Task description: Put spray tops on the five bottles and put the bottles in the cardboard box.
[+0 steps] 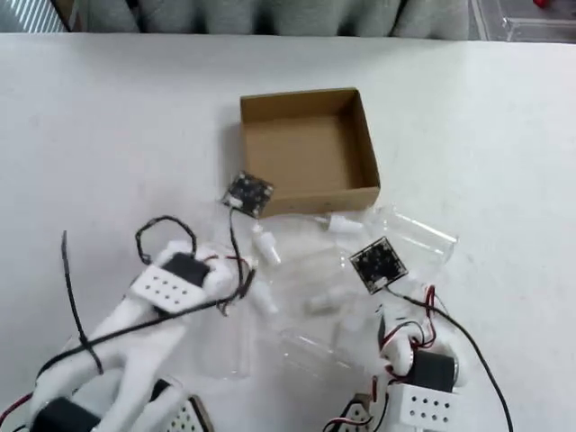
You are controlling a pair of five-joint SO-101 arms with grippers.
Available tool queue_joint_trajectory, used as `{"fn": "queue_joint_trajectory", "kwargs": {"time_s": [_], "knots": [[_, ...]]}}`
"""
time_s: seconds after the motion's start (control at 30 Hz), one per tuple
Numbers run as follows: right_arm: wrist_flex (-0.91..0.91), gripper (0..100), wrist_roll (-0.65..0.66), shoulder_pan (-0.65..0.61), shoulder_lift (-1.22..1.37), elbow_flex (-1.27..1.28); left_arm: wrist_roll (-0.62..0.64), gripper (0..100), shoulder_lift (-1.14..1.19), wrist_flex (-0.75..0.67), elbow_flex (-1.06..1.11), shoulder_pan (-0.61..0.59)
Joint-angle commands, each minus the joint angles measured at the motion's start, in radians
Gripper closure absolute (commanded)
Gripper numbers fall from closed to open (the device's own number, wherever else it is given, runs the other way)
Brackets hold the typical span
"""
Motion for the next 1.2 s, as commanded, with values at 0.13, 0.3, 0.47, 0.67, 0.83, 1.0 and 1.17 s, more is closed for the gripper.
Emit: {"fn": "queue_joint_trajectory", "kwargs": {"time_s": [0.13, 0.3, 0.47, 0.67, 0.83, 1.0, 1.17], "knots": [[0.01, 98.1, 0.008, 0.013, -0.004, 0.009, -0.021, 97, 0.11, 0.068, -0.121, -0.159], [0.01, 98.1, 0.008, 0.015, -0.002, 0.009, -0.08, 97, 0.11, 0.143, -0.124, -0.254], [0.01, 98.1, 0.005, 0.015, -0.002, 0.009, -0.08, 97, 0.11, 0.144, -0.117, -0.374], [0.01, 98.1, 0.005, 0.015, -0.002, 0.009, -0.081, 98, 0.11, 0.221, -0.121, -0.455], [0.01, 98.1, 0.005, 0.015, -0.002, 0.009, -0.031, 97, 0.11, 0.203, -0.137, -0.476], [0.01, 98.1, 0.005, 0.015, -0.002, 0.009, 0.083, 97, 0.11, 0.199, -0.207, -0.467], [0.021, 98.1, 0.005, 0.015, -0.002, 0.009, 0.097, 97, 0.11, 0.196, -0.279, -0.489]]}}
